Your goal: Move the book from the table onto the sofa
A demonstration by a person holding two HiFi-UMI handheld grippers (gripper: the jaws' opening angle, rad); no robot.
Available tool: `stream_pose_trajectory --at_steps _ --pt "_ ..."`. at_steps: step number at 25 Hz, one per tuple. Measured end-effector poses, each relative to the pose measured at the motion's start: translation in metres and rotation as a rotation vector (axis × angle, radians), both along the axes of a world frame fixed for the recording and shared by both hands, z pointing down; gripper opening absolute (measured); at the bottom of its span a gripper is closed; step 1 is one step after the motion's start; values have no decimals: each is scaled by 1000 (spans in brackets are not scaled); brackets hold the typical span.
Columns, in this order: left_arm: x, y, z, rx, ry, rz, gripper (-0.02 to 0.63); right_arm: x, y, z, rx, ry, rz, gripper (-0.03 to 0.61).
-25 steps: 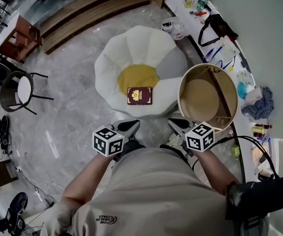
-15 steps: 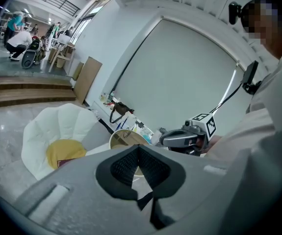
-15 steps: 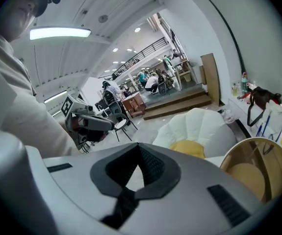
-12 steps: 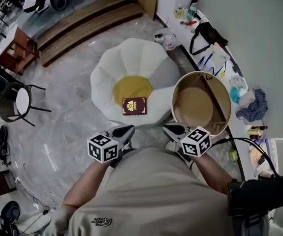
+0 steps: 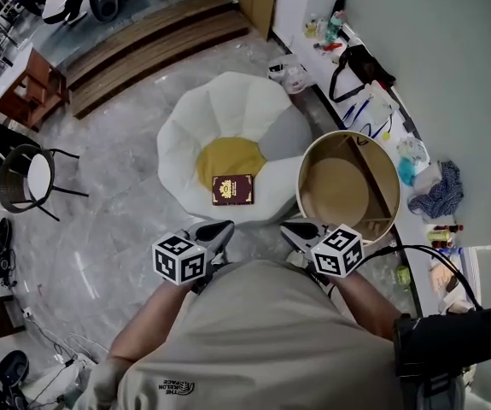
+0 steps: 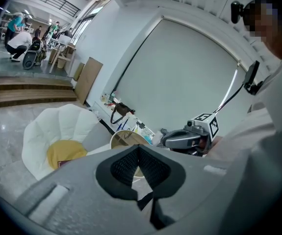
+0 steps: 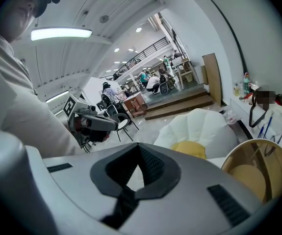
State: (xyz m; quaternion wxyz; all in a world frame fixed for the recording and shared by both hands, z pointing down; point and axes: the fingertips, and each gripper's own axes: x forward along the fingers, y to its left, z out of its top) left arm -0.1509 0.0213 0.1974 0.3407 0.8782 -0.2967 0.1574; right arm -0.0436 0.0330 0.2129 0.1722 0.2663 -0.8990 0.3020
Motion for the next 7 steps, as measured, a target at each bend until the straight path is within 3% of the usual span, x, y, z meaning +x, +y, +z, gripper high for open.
stream_pose_trajectory --at_steps 7 --pt "0 -1 1 -2 10 4 8 -6 0 1 -4 11 -9 12"
